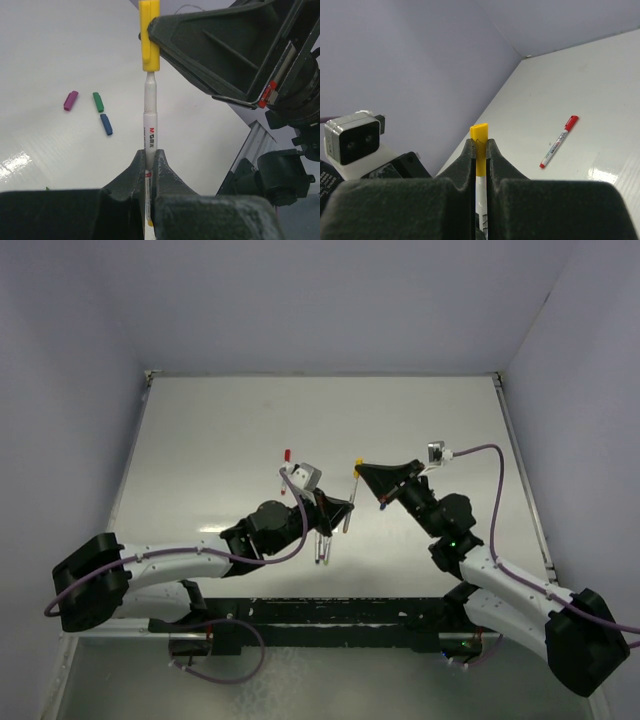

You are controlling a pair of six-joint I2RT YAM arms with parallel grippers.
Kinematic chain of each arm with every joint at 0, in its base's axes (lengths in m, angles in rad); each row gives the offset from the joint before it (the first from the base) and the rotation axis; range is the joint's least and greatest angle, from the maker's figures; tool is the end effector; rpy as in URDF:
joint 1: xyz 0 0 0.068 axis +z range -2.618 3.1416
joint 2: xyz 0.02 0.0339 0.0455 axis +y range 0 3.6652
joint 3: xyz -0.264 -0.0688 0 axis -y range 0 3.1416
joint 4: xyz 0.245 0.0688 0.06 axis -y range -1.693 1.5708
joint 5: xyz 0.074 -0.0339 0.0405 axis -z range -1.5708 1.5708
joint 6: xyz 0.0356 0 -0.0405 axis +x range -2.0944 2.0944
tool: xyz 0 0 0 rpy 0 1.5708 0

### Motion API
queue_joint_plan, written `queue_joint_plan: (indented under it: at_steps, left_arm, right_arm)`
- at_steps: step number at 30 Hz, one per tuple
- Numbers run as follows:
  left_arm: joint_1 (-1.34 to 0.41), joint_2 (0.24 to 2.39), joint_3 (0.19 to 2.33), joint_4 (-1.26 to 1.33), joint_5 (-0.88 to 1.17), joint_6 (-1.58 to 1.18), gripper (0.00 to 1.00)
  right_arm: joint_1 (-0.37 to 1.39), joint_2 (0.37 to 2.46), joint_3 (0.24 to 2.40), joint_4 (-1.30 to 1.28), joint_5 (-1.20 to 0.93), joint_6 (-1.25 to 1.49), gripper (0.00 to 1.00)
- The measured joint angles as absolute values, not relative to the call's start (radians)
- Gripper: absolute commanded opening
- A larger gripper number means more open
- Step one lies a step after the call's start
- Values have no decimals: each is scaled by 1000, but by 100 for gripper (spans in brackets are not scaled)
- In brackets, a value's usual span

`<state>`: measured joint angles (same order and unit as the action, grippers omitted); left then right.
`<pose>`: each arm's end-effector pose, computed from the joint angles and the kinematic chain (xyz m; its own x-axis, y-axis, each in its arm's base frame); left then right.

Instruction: Insert the pens into the pen caps

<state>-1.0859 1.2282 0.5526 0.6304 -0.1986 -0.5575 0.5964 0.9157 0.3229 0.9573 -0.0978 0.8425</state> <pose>0.1315 -0.2345 0.2508 -0.4281 -0.3001 -0.8524 0.6469 0.5569 -0.5210 0.1620 0.1142 0.2747 -0.2772 0.7095 -0.6478 -0.6424 0.3645 0.6741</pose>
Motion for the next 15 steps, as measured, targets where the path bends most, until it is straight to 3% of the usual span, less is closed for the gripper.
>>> queue_joint_plan:
  at_steps: [15]
  left_arm:
    - [-1082,1190,542,643,-222,-558,0]
  right_arm:
    - [616,918,314,959,-105,844,0]
